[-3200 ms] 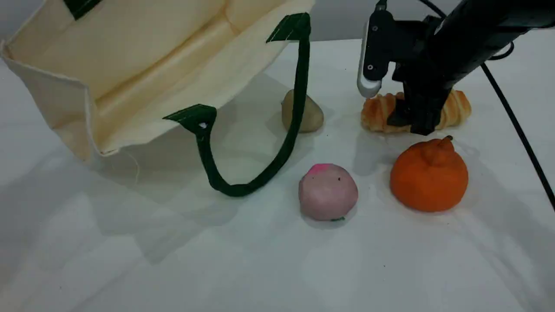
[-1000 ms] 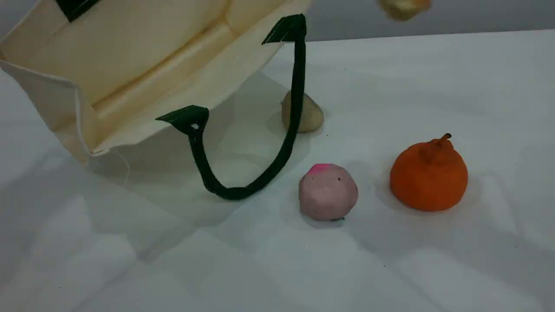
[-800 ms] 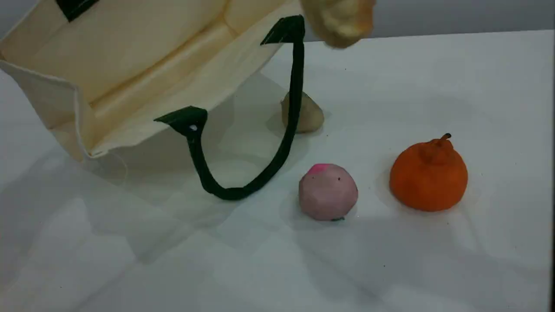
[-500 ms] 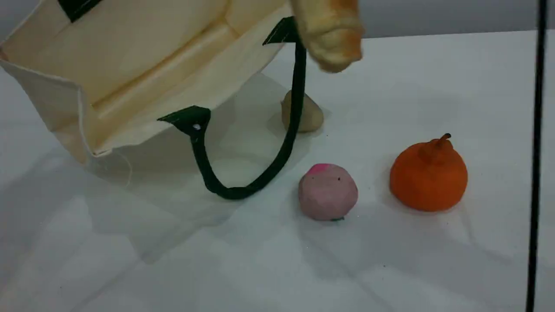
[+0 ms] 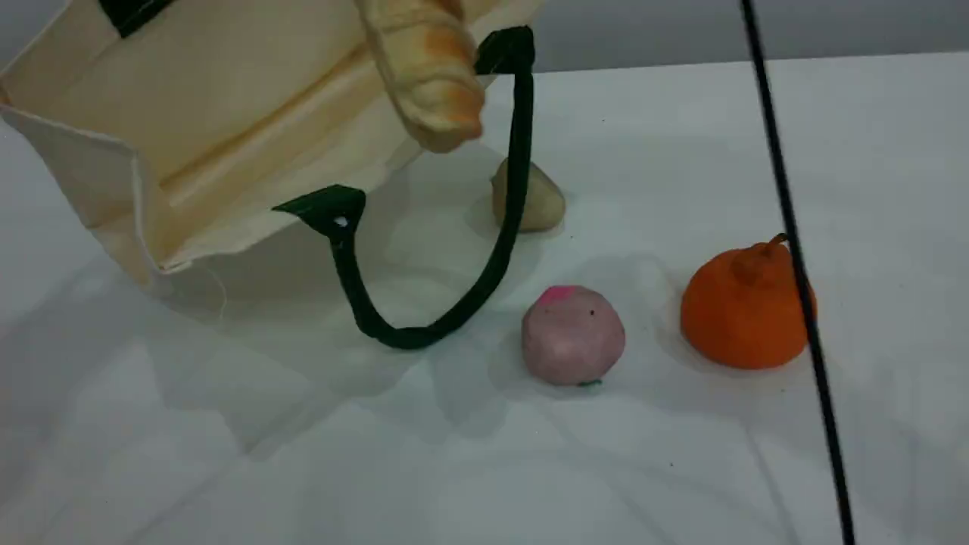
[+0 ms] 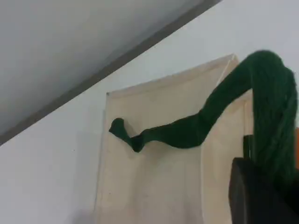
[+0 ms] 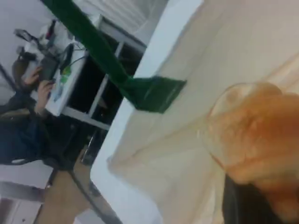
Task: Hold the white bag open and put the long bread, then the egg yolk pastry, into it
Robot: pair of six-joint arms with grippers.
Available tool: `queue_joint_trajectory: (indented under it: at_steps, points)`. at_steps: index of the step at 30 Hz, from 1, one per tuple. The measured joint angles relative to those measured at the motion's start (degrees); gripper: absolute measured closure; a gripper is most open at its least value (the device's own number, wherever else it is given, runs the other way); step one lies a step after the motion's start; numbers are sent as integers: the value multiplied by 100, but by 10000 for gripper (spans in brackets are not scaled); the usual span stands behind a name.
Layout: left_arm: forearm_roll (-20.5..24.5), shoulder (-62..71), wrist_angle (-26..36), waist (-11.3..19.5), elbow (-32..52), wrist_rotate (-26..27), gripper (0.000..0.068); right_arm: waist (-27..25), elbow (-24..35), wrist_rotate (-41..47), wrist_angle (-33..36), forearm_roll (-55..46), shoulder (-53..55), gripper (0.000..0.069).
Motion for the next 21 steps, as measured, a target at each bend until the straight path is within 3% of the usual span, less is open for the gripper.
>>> queue_joint_trajectory:
  at_steps: [4,21]
  points:
    - [21,0,0,0,0,0,602,0,-254,6,-302,5,354,592]
    - [10,0,0,0,0,-17,602,0,-1514,402,-422,26,1374,595]
